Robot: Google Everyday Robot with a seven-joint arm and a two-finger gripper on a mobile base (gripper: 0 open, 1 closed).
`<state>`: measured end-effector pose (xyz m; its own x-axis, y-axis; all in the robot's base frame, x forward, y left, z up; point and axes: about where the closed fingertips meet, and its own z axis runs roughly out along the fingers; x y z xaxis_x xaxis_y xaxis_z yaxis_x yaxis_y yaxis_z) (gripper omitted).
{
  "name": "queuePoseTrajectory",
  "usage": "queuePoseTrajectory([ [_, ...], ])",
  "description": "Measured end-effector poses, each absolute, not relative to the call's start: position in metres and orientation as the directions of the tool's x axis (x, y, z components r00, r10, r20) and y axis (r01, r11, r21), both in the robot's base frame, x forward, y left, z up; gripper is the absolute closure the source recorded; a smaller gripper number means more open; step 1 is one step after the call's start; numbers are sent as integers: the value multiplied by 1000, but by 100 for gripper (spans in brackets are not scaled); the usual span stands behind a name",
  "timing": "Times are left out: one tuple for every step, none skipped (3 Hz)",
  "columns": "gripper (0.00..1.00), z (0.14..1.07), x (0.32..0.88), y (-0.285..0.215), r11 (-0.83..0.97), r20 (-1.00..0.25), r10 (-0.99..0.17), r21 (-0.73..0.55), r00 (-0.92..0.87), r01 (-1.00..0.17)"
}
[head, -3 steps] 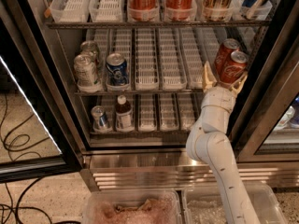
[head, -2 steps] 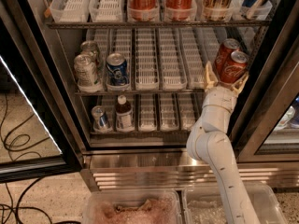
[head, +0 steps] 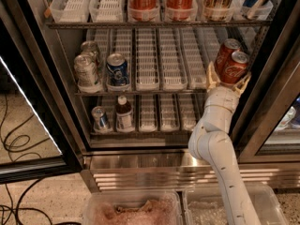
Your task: Pick coke can from middle shelf of fridge
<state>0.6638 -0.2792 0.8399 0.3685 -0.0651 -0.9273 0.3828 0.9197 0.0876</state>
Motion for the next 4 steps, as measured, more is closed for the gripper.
queuePoseTrajectory([
  [25, 845, 669, -276, 926, -920, -73, 80, 384, 368],
  [16, 846, 669, -276, 927, -920, -74, 79, 385, 367],
  [17, 846, 669, -276, 927, -920, -74, 79, 385, 367],
  [35, 846, 669, -276, 927, -920, -74, 79, 385, 367],
])
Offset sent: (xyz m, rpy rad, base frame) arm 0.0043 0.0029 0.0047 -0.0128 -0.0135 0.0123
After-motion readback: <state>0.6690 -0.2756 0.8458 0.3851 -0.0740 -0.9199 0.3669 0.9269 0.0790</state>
